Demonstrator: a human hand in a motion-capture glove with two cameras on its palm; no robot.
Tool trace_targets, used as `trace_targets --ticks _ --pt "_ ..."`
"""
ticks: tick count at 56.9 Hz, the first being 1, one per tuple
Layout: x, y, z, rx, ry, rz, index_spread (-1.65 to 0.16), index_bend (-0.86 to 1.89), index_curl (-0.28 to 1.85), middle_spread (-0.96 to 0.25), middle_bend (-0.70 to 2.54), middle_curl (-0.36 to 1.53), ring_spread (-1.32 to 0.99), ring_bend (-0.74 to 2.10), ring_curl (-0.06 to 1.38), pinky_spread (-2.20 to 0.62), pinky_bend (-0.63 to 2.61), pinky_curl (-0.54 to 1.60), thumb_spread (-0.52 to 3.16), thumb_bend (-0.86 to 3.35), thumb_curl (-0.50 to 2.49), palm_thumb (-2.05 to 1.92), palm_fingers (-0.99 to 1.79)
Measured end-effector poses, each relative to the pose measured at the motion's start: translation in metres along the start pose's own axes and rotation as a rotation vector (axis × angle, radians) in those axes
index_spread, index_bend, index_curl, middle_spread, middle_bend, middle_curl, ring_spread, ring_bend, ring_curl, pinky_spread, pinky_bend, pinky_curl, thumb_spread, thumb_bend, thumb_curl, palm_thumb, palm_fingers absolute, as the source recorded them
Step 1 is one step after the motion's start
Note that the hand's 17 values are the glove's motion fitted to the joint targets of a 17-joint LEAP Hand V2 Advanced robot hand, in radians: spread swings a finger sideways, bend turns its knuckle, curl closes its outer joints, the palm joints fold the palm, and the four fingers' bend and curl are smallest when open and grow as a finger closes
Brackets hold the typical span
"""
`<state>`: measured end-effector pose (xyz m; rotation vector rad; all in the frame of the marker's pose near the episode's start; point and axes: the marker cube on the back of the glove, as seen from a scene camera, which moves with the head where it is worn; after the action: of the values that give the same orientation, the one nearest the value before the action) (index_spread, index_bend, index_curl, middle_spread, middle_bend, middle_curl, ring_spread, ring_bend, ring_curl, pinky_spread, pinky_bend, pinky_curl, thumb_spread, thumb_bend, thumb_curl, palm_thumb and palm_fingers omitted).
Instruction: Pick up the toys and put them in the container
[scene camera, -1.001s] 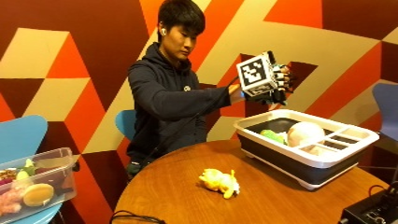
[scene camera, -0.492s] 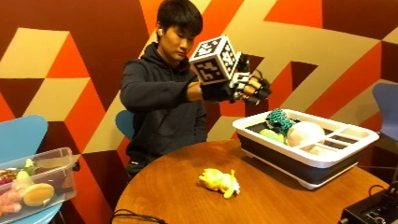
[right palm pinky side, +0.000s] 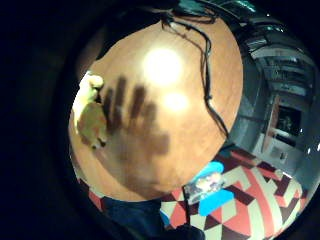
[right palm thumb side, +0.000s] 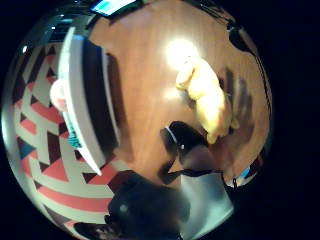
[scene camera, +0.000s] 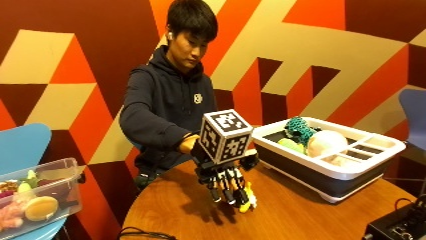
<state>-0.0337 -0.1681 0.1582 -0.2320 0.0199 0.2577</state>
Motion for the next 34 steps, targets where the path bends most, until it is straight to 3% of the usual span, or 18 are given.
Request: trace_targets --ticks 7,12,19,34 --pt "-0.009 -0.010 0.017 -0.004 0.080 0.020 -0.12 0.86 0.81 0.04 0.03 0.34 0.00 0.06 0.19 0.01 0.51 0.37 1.35 0.03 0.41 0.36 -0.16" --pt "-0.017 -0.012 0.022 0.078 0.048 -0.013 -0.12 1.05 0.83 0.01 0.26 0.39 -0.01 0.05 0.14 0.00 0.41 0.35 1.38 0.12 0.46 0.53 0.00" --pt "-0.030 0.000 0.012 0.184 -0.112 -0.097 -0.10 1.10 0.82 -0.07 0.69 0.52 -0.04 0.08 0.08 -0.01 0.28 0.30 1.32 0.16 0.53 0.67 0.21" --pt "-0.069 0.064 -0.081 0.576 -0.650 -0.296 -0.07 1.05 0.79 -0.16 0.84 0.59 -0.15 0.21 0.10 -0.04 0.30 0.33 1.15 0.12 0.62 0.73 0.26"
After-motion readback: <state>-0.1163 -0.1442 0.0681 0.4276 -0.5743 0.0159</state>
